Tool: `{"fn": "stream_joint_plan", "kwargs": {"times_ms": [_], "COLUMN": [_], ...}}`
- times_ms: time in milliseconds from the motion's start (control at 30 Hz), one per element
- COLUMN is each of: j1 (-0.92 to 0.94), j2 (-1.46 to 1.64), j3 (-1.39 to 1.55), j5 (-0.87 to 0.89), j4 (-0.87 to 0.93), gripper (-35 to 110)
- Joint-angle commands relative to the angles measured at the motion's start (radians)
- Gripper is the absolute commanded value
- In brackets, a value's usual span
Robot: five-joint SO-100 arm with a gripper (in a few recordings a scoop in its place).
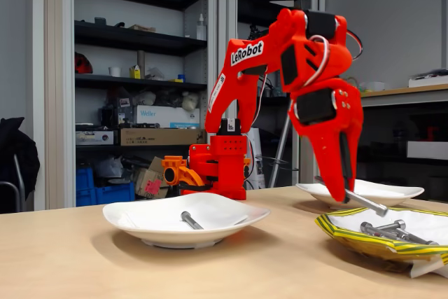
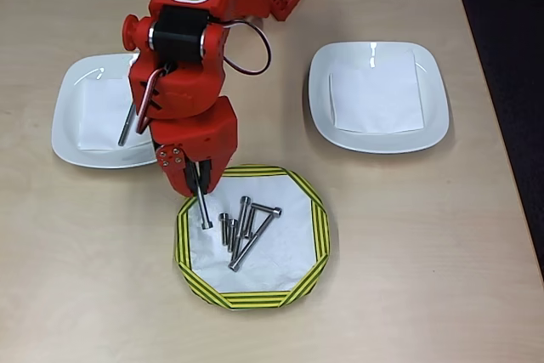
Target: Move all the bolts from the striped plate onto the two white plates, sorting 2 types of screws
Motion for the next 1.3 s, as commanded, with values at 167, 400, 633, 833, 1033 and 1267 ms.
{"fn": "stream_joint_plan", "kwargs": {"times_ms": [167,400,633,833,1033,1267], "j1": [0.225,0.43,0.497,0.472,0.454,0.373], "j2": [0.402,0.595,0.666,0.684,0.692,0.687], "j3": [0.316,0.615,0.862,1.017,1.037,1.008], "j5": [-0.086,-0.207,-0.462,-0.664,-0.624,-0.38], "j4": [0.017,-0.051,-0.189,-0.328,-0.357,-0.607], "gripper": [0,0,0,8,16,13]}}
